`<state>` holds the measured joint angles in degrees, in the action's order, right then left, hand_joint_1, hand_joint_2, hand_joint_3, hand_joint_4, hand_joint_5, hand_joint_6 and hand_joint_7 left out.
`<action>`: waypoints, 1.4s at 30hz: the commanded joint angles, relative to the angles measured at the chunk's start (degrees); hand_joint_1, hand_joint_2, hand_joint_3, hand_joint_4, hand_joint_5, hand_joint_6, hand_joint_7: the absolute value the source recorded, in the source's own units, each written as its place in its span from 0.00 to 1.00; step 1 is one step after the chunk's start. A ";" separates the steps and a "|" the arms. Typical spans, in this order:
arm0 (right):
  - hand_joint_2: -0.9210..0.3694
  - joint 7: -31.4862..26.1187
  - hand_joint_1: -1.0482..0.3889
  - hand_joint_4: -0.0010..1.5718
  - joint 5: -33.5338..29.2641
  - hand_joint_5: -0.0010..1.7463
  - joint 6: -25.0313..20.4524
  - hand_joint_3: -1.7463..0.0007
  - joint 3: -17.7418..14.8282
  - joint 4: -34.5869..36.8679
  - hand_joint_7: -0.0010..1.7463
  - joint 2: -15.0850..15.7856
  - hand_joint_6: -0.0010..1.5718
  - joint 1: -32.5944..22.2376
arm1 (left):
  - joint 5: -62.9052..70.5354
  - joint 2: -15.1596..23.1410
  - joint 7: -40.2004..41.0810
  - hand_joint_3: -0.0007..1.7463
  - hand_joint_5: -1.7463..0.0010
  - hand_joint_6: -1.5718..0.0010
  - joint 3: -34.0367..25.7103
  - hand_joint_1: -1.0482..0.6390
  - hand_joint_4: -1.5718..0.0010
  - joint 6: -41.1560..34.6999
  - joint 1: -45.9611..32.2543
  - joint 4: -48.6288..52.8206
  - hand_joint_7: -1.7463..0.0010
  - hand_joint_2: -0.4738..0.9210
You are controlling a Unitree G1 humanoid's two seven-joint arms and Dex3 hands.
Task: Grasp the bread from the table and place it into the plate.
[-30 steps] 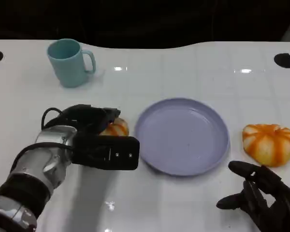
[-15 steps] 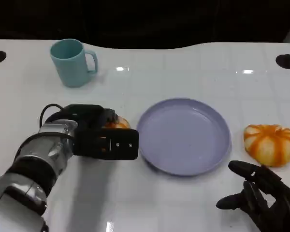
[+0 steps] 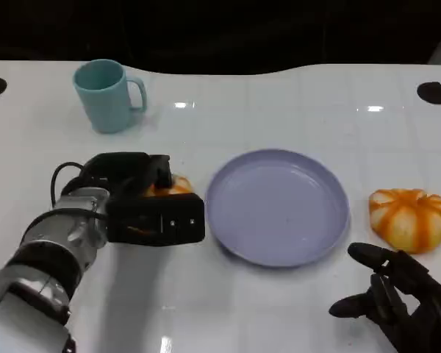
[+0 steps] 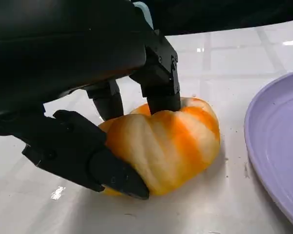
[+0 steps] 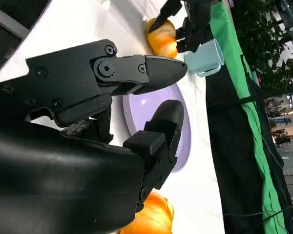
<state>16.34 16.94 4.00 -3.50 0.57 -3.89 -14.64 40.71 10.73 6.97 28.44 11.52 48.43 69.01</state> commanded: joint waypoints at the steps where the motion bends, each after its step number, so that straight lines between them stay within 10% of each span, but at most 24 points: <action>1: 0.00 -0.39 0.19 0.50 -0.20 0.60 -0.02 0.82 -0.38 -0.22 0.33 0.86 0.54 -0.09 | -5.80 1.37 5.93 0.52 0.00 0.59 -5.25 0.54 0.47 4.36 -1.57 -2.49 0.00 0.79; 6: 0.00 -0.17 0.19 0.49 -0.60 0.61 0.51 0.81 -0.41 0.36 0.33 1.13 0.54 0.17 | -10.29 1.20 6.07 0.69 0.00 0.56 -9.04 0.54 0.45 4.94 -1.78 -4.30 0.00 0.71; 19: 0.00 0.25 0.19 0.49 0.04 0.62 0.42 0.81 -1.06 1.45 0.35 1.24 0.55 0.80 | -12.48 -0.59 1.59 0.73 0.00 0.56 -9.12 0.57 0.45 7.46 0.70 -13.55 0.00 0.67; 42: 0.00 0.60 0.19 0.48 -0.21 0.63 1.50 0.81 -0.41 1.25 0.34 1.09 0.53 0.23 | -6.57 -9.37 -6.30 0.61 0.00 0.54 0.31 0.51 0.44 13.74 8.13 -5.64 0.00 0.78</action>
<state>16.87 16.86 4.45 -3.67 1.74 -3.35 -14.03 33.41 2.34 0.68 27.91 25.17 54.30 61.72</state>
